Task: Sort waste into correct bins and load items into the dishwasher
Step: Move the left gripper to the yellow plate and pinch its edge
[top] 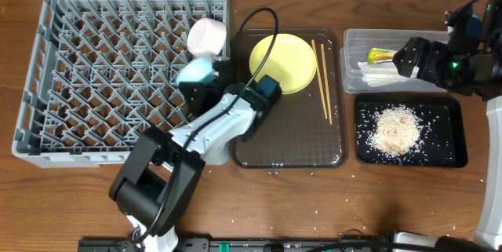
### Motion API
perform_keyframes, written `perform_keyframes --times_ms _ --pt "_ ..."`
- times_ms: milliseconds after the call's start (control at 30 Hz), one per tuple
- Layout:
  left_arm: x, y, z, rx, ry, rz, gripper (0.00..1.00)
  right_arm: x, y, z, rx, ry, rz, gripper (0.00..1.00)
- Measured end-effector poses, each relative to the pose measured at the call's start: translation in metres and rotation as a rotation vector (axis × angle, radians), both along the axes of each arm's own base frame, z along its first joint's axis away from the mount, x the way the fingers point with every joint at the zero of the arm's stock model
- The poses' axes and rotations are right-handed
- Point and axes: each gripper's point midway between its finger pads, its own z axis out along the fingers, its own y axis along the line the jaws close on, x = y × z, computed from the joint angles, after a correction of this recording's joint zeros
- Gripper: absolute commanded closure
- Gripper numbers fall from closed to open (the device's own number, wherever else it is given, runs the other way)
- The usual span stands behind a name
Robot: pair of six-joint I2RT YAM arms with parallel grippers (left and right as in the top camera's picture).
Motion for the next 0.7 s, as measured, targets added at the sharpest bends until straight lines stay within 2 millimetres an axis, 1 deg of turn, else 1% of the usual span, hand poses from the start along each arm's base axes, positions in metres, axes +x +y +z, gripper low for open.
perform_keyframes --times_ms 67,133,267,333,367,433,500,633,700 --pt "-0.006 -0.003 -0.009 -0.029 0.061 -0.005 0.72 0.0 0.0 0.0 0.0 0.0 0.0 0.01" --pt "-0.012 -0.005 -0.018 -0.074 0.113 0.0 0.64 0.0 0.0 0.0 0.0 0.0 0.0 0.01" --pt "-0.018 -0.012 -0.03 -0.194 0.166 0.009 0.46 0.0 0.0 0.0 0.0 0.0 0.0 0.01" --pt "-0.022 -0.016 -0.032 -0.251 0.184 0.009 0.34 0.0 0.0 0.0 0.0 0.0 0.0 0.01" --pt "-0.023 -0.018 -0.032 -0.278 0.188 0.008 0.3 0.0 0.0 0.0 0.0 0.0 0.0 0.01" --pt "-0.026 -0.023 -0.029 -0.341 0.201 -0.001 0.23 0.0 0.0 0.0 0.0 0.0 0.0 0.01" --pt "-0.028 -0.031 -0.021 -0.423 0.202 -0.02 0.18 0.0 0.0 0.0 0.0 0.0 0.0 0.01" --pt "-0.02 -0.06 0.003 -0.652 0.146 -0.093 0.16 0.0 0.0 0.0 0.0 0.0 0.0 0.01" --pt "-0.015 -0.081 0.019 -0.801 0.106 -0.155 0.16 0.0 0.0 0.0 0.0 0.0 0.0 0.01"
